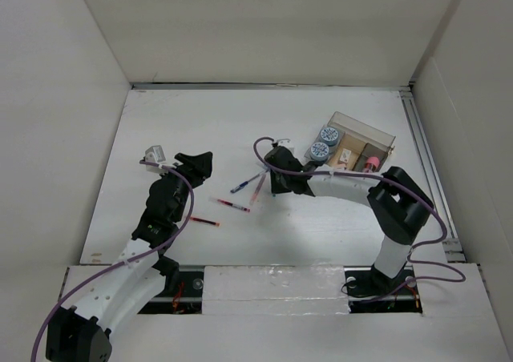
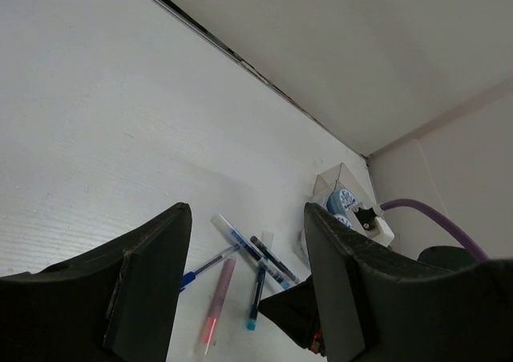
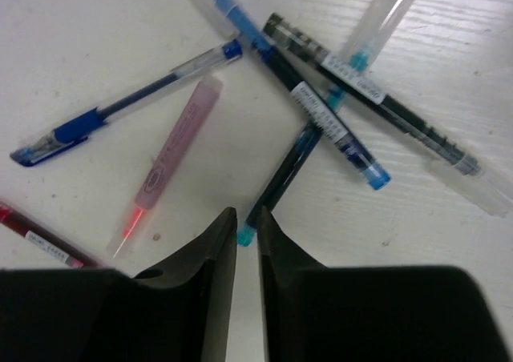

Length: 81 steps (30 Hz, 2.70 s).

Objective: Organize the desk

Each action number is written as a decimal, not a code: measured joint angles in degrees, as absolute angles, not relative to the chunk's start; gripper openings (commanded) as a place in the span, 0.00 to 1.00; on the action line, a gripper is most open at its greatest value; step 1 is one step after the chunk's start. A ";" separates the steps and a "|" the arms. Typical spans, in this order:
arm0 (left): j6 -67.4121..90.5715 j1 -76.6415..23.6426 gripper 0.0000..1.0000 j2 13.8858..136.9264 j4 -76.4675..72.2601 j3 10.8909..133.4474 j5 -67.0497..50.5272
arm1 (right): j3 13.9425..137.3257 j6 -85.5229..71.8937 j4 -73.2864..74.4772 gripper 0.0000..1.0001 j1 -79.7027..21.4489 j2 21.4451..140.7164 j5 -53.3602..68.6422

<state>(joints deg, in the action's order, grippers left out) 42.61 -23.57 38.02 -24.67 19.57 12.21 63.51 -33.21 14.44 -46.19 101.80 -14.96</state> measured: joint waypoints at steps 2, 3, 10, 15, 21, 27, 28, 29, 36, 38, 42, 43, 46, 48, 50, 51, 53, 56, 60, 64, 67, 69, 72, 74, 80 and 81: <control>42.61 -23.57 0.54 38.02 -24.62 19.57 12.47 | 63.57 -32.73 14.55 0.28 -47.44 101.67 -14.72; 42.61 -23.57 0.55 38.00 -24.60 19.57 12.64 | 63.72 -32.27 14.55 0.30 -48.27 101.65 -14.46; 42.74 -23.57 0.54 35.88 -24.10 19.57 15.81 | 66.30 -29.41 12.36 0.46 -52.49 101.65 -10.48; 42.98 -23.57 0.54 34.65 -24.21 19.57 17.34 | 66.78 -27.11 10.59 0.48 -51.35 101.84 -12.19; 42.94 -23.57 0.54 35.14 -24.03 19.57 17.34 | 72.03 -24.32 9.91 0.47 -42.65 104.29 -13.50; 42.92 -23.57 0.54 35.07 -24.05 19.57 17.10 | 74.89 -22.00 10.85 0.45 -39.11 107.26 -15.84; 42.92 -23.57 0.54 35.07 -24.05 19.57 16.93 | 74.89 -21.96 11.42 0.44 -38.89 107.70 -15.86; 42.92 -23.57 0.54 35.09 -24.10 19.57 16.86 | 74.89 -21.89 11.84 0.44 -38.76 108.16 -15.86; 42.89 -23.57 0.54 36.45 -24.18 19.57 16.21 | 74.24 -21.78 13.61 0.42 -36.91 109.12 -15.57; 42.92 -23.57 0.54 36.75 -24.18 19.57 16.05 | 73.82 -21.80 14.02 0.42 -36.75 109.16 -15.07; 42.89 -23.57 0.54 36.91 -24.18 19.57 15.88 | 73.67 -21.82 15.09 0.43 -36.77 109.58 -14.11; 42.89 -23.57 0.54 36.91 -24.18 19.57 15.88 | 73.67 -21.82 15.11 0.43 -36.77 109.60 -14.09; 42.89 -23.57 0.54 36.91 -24.18 19.57 15.86 | 73.67 -22.09 15.86 0.42 -36.77 110.06 -14.11; 42.89 -23.57 0.54 36.91 -24.18 19.57 15.86 | 73.47 -22.44 16.05 0.42 -36.77 110.08 -14.06; 42.89 -23.57 0.54 36.93 -24.18 19.57 15.84 | 72.95 -22.68 16.03 0.43 -36.75 109.91 -13.67; 42.89 -23.57 0.54 36.93 -24.18 19.57 15.79 | 72.55 -22.74 15.99 0.43 -36.75 109.86 -13.45; 42.89 -23.57 0.54 36.97 -24.21 19.57 15.70 | 72.03 -22.87 16.29 0.43 -36.60 109.86 -13.02; 42.89 -23.57 0.54 37.12 -24.21 19.57 15.62 | 71.83 -23.00 16.75 0.44 -36.34 109.86 -12.23; 42.89 -23.57 0.54 37.30 -24.23 19.57 15.46 | 71.79 -23.57 16.86 0.32 -36.01 109.86 -11.49; 42.89 -23.57 0.54 37.39 -24.25 19.57 15.40 | 71.57 -24.25 16.88 0.18 -35.86 109.86 -11.27; 42.89 -23.57 0.54 37.41 -24.36 19.57 15.40 | 71.50 -24.58 16.86 0.09 -35.68 109.80 -11.31; 42.87 -23.57 0.54 37.47 -24.49 19.57 15.18 | 71.31 -24.69 16.93 0.07 -35.68 109.43 -11.60; 42.87 -23.57 0.54 37.50 -24.56 19.57 15.18 | 70.94 -24.86 17.15 0.05 -35.66 107.98 -11.90; 42.87 -23.57 0.54 37.50 -24.60 19.57 15.09 | 70.65 -24.99 17.21 0.03 -35.66 106.48 -12.19; 42.89 -23.57 0.54 37.47 -24.62 19.57 14.94 | 70.52 -25.52 17.39 0.00 -35.38 100.71 -12.84; 42.87 -23.57 0.54 37.45 -24.62 19.57 14.92 | 70.52 -25.71 17.30 0.00 -35.16 99.70 -12.73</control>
<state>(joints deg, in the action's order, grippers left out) 42.87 -23.57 37.45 -24.62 19.57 14.92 70.52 -25.71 17.30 -35.16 99.70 -12.73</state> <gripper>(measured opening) 0.545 0.185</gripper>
